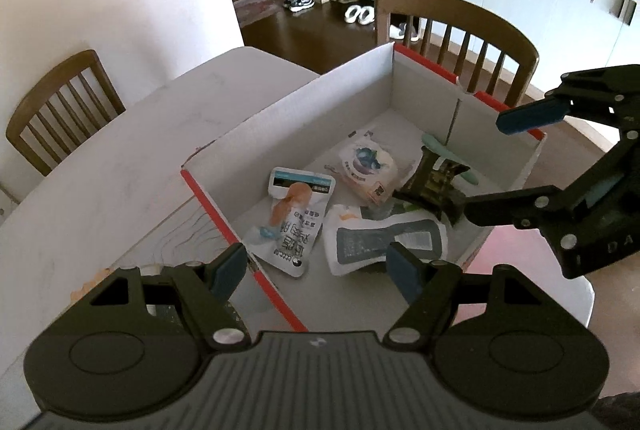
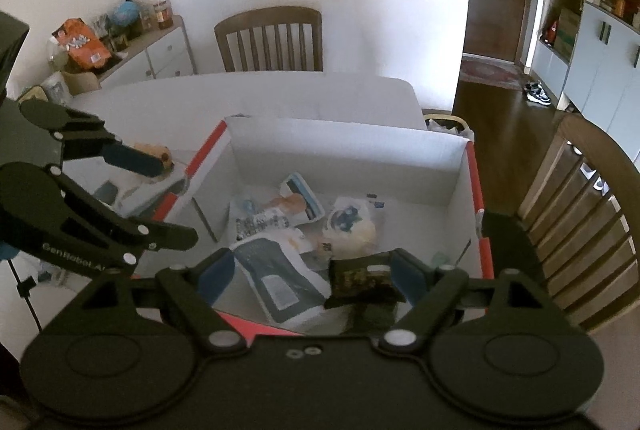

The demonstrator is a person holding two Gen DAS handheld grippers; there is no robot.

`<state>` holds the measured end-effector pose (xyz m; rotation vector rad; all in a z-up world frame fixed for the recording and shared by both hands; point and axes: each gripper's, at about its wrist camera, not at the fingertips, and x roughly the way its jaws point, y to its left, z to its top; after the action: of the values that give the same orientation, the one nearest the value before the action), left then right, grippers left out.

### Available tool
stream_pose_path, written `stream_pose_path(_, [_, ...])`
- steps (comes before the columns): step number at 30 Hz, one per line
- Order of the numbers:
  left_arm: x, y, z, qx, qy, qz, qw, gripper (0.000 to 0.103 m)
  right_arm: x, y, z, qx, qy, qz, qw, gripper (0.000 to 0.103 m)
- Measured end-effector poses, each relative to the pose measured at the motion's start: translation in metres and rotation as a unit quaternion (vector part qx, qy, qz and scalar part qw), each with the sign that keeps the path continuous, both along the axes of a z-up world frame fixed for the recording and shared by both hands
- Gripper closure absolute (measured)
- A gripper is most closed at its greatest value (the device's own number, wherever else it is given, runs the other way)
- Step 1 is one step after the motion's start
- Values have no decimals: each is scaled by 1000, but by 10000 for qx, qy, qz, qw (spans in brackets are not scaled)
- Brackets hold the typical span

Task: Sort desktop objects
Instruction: 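Move both tools back over the remaining items on the table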

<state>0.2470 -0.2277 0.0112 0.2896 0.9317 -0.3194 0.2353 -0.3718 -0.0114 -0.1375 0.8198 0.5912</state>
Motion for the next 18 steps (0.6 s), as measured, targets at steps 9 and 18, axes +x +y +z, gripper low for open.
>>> stream_pose_path(9, [-22,19,1,-173,-20,-140,9997,18,-19,13,9,170,-93,-230,9995,12])
stream_pose_path(18, [-44,49,5,-347,-142,-85,9993,6,-39,28,21,388,-265,-415,9980,7])
